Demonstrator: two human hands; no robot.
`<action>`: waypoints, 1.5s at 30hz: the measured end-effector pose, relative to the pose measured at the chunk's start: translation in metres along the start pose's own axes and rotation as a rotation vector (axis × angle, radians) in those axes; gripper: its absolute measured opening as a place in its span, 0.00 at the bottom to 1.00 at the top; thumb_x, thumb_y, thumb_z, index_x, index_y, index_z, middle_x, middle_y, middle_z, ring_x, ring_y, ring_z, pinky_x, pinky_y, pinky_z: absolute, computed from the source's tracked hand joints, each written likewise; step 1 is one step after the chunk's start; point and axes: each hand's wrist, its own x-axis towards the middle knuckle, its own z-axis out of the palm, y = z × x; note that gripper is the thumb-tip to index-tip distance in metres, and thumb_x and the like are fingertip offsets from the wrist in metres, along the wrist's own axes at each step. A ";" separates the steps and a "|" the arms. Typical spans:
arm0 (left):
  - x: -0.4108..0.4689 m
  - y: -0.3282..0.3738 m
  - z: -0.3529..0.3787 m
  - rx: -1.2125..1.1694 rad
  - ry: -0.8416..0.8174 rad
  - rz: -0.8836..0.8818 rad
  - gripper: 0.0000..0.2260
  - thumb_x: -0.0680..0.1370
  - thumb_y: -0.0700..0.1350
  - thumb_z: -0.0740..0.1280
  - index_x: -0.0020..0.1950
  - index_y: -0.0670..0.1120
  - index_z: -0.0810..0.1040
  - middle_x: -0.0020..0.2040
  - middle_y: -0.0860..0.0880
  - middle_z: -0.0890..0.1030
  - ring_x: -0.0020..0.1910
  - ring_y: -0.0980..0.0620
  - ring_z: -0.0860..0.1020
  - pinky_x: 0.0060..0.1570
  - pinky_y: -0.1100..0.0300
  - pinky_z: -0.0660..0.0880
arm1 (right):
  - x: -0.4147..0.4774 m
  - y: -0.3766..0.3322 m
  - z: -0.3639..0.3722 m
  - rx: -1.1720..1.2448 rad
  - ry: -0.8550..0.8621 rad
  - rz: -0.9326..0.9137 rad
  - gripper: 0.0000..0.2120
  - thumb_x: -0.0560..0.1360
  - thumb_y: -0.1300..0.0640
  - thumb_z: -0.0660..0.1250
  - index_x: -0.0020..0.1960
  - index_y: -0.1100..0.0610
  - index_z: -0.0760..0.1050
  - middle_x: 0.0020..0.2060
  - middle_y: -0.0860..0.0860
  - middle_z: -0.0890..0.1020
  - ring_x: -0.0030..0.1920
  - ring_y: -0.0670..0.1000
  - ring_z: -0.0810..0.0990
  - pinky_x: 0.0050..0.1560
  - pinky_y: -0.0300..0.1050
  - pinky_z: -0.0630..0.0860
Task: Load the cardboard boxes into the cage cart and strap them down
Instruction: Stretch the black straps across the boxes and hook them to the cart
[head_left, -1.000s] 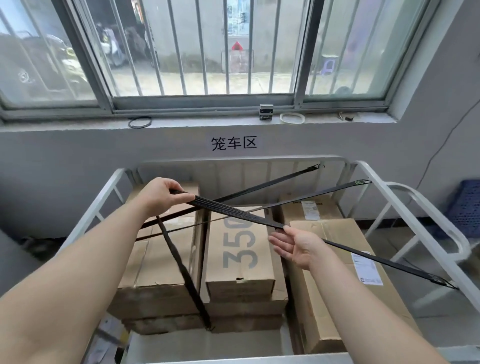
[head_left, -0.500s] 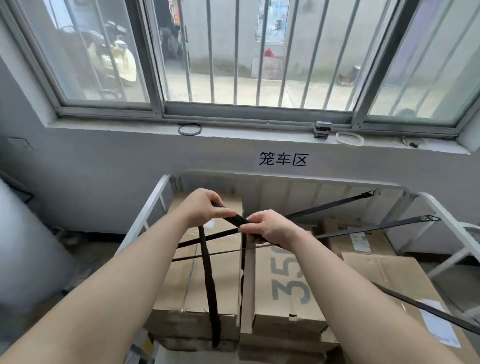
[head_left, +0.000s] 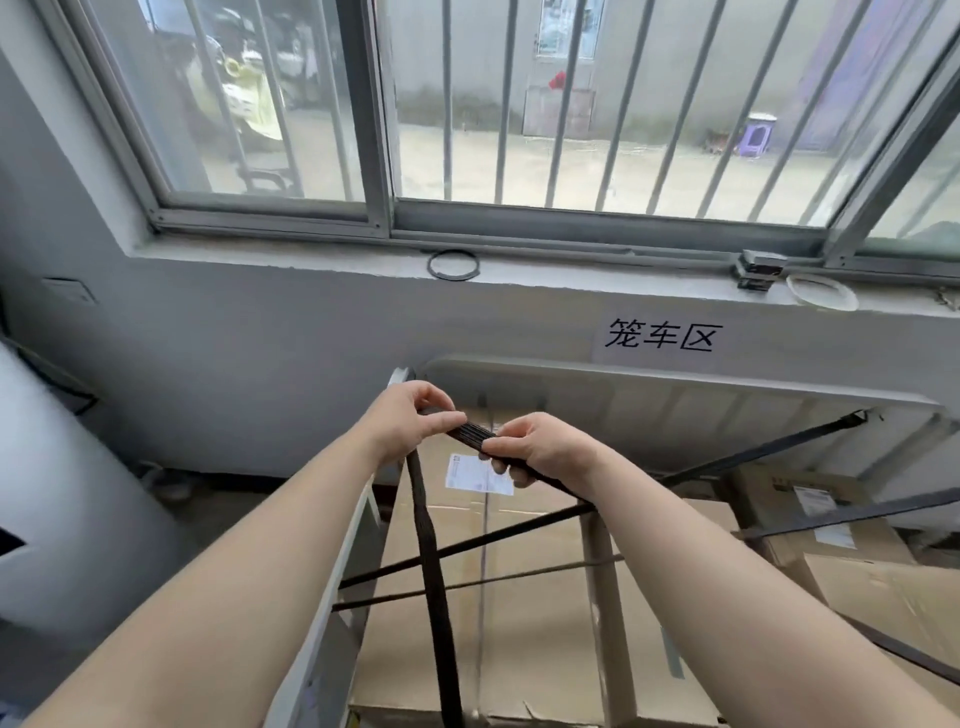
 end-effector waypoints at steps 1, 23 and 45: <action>0.009 -0.006 -0.004 -0.021 0.010 -0.005 0.08 0.74 0.48 0.74 0.50 0.46 0.80 0.48 0.48 0.83 0.49 0.53 0.79 0.41 0.68 0.70 | 0.013 -0.003 0.003 0.028 0.005 0.001 0.09 0.79 0.59 0.65 0.45 0.61 0.80 0.30 0.51 0.77 0.26 0.47 0.68 0.29 0.38 0.69; 0.152 -0.176 -0.020 -0.033 0.183 -0.385 0.23 0.80 0.51 0.64 0.73 0.45 0.68 0.67 0.46 0.75 0.65 0.49 0.73 0.62 0.57 0.68 | 0.276 0.060 0.037 0.262 0.158 0.173 0.17 0.78 0.67 0.55 0.57 0.58 0.79 0.43 0.49 0.85 0.26 0.45 0.62 0.21 0.34 0.58; 0.234 -0.234 0.006 -0.223 0.036 -0.403 0.18 0.80 0.61 0.57 0.64 0.52 0.74 0.53 0.48 0.79 0.48 0.50 0.76 0.56 0.53 0.73 | 0.362 0.106 0.058 0.542 -0.106 0.259 0.24 0.76 0.72 0.49 0.59 0.55 0.76 0.35 0.52 0.71 0.22 0.43 0.59 0.21 0.34 0.53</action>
